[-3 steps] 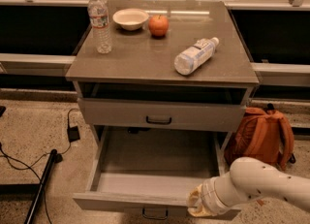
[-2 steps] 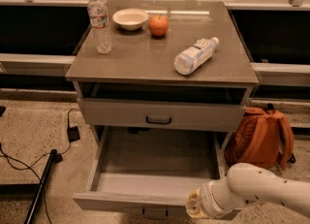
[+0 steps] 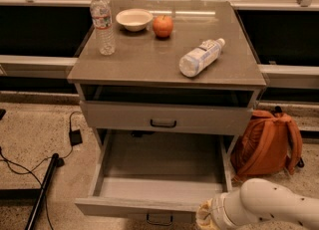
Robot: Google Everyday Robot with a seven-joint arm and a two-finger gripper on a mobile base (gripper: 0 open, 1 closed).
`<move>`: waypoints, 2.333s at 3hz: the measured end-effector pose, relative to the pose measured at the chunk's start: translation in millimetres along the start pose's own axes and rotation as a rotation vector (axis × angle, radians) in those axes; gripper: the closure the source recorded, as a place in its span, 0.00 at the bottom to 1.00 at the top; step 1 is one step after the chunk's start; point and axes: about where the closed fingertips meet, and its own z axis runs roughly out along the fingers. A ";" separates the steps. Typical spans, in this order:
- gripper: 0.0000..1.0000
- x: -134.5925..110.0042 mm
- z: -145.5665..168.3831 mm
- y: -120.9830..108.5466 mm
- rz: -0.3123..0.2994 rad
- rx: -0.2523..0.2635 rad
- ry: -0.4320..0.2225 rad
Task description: Close middle drawer
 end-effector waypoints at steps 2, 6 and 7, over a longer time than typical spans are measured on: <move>1.00 6.1 50.2 -0.1 -0.037 -0.009 -0.004; 1.00 16.8 74.7 -17.9 -0.033 0.015 -0.001; 1.00 21.5 84.6 -51.3 -0.040 0.050 0.011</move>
Offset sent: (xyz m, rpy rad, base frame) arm 0.0060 0.0213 -0.0491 -0.0090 -0.0185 0.0386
